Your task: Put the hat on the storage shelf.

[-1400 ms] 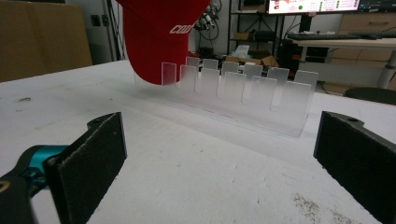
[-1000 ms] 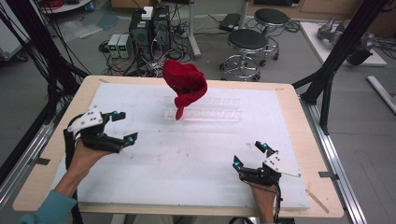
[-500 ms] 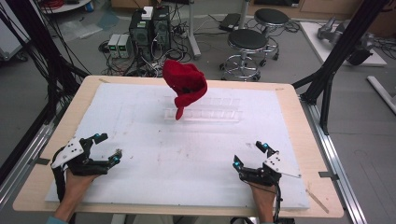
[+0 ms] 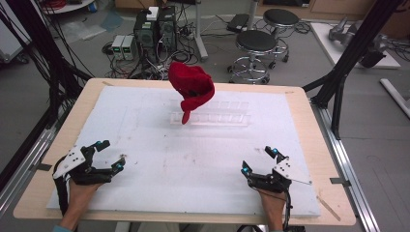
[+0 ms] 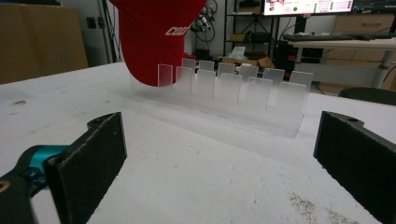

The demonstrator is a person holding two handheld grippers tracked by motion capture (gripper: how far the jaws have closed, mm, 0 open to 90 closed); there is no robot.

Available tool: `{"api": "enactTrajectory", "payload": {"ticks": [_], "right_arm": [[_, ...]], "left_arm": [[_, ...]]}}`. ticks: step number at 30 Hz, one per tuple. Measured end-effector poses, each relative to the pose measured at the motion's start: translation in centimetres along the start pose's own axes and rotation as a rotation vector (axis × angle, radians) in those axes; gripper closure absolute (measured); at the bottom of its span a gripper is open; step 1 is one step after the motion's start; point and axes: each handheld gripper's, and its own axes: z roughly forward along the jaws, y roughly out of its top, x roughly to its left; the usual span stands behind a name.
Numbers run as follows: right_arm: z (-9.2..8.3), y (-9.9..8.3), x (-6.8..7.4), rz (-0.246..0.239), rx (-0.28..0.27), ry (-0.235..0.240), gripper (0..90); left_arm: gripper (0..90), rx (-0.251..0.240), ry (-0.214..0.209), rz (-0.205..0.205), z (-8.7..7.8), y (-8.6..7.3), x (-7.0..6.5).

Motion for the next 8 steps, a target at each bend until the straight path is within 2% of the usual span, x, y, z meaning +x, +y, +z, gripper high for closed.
{"api": "enactTrajectory", "payload": {"ticks": [8], "right_arm": [[-0.07, -0.02, 0.08, 0.004, -0.003, -0.005, 1.4]], "left_arm": [[8.4, -0.021, 0.0, 0.004, -0.17, -0.1, -0.1]]}}
